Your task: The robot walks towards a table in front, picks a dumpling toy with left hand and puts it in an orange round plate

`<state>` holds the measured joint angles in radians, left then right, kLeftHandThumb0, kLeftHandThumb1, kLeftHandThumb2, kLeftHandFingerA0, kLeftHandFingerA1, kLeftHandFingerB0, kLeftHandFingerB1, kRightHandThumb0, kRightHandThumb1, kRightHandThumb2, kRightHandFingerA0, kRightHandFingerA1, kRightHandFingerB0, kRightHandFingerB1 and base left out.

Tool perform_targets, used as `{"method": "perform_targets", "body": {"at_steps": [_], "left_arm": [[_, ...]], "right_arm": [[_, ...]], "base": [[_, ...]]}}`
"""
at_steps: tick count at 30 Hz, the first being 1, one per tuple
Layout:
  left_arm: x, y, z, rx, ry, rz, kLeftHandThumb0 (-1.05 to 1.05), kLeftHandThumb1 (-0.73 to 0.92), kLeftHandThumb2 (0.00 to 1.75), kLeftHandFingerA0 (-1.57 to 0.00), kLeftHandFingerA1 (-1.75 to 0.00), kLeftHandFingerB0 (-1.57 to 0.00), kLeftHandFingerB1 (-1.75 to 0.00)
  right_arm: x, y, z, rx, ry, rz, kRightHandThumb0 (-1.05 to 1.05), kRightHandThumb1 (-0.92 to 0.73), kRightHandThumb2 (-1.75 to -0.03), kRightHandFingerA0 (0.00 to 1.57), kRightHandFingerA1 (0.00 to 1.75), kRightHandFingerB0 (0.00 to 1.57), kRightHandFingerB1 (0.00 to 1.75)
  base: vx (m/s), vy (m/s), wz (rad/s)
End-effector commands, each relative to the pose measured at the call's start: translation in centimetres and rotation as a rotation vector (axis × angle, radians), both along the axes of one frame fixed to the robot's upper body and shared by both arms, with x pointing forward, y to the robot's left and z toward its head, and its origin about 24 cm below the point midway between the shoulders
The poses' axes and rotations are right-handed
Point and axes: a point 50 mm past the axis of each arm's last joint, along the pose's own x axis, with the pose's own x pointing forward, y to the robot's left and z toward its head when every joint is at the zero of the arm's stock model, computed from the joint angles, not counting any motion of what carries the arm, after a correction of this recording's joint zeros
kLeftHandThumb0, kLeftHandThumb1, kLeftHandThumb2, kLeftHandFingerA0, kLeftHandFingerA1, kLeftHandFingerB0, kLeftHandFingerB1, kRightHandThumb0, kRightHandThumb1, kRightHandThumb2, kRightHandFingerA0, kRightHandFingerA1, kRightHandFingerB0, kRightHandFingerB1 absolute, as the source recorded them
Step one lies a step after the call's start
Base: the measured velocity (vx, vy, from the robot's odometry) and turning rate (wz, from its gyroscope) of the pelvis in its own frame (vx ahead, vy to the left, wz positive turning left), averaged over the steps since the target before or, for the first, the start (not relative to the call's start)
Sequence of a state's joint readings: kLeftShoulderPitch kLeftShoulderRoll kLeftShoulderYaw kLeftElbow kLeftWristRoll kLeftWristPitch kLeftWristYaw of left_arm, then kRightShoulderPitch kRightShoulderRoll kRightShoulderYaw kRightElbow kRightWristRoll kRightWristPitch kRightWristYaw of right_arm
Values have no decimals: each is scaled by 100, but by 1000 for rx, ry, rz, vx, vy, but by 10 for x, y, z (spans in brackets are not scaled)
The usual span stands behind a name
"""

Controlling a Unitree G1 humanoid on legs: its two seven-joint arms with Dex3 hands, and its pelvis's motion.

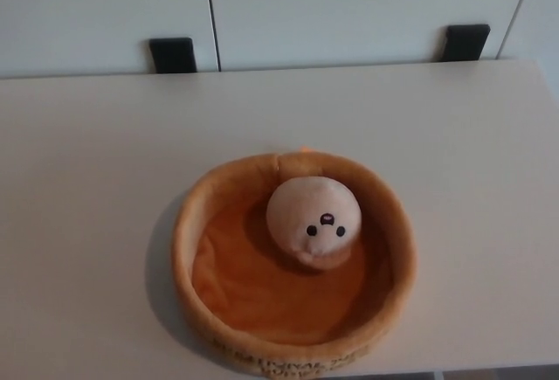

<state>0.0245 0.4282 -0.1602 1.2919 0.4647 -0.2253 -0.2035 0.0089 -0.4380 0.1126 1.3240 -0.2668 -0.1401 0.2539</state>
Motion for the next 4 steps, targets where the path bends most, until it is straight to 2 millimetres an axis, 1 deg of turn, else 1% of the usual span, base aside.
{"method": "perform_targets", "body": {"at_steps": [1,2,3,4], "left_arm": [[-1,7,4,8,9,17,-36,75,62,-52,-50,-44,-40],[-2,7,4,8,9,17,-36,75,62,-52,-50,-44,-40],[0,8,5,6,5,22,-36,76,62,-53,-51,-44,-40],[2,8,5,9,6,29,-36,76,62,-53,-51,-44,-40]], "right_arm": [[1,-6,3,-14,10,2,-28,-62,-58,73,45,59,40],[1,-6,3,-14,10,2,-28,-62,-58,73,45,59,40],[2,-5,3,-20,13,14,-34,-50,-87,68,63,47,54],[3,-5,3,-21,12,19,-30,-64,-60,73,45,59,40]], "base": [[0,0,0],[0,0,0],[0,0,0],[0,0,0]]}}
